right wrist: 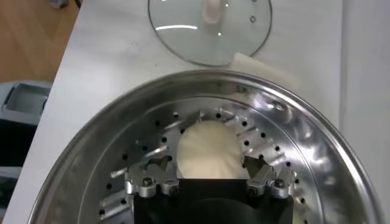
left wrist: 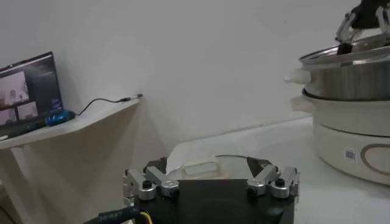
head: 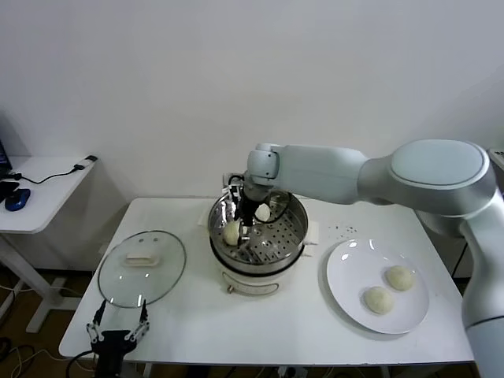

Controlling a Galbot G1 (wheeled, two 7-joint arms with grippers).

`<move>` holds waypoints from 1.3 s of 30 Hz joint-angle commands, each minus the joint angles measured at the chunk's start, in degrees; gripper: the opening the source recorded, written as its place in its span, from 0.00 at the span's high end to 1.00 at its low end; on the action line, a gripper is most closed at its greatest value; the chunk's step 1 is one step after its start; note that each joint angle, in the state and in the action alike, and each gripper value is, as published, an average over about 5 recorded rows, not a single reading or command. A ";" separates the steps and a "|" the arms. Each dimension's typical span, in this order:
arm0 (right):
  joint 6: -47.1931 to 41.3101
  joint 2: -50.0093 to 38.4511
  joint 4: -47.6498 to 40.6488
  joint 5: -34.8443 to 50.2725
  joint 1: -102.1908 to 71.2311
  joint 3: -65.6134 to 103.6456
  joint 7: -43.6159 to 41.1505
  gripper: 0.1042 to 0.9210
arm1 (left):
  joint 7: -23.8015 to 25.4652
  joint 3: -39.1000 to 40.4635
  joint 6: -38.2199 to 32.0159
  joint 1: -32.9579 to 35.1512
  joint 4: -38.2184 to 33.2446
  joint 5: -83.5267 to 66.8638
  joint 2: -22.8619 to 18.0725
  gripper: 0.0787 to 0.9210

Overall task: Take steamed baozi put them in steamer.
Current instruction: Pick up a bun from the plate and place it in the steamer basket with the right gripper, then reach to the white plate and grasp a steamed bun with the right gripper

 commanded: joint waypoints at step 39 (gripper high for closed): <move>5.06 -52.16 24.20 -41.37 -19.68 10.55 -5.69 0.12 | 0.21 -0.01 0.05 0.77 0.23 2.04 -1.63 0.12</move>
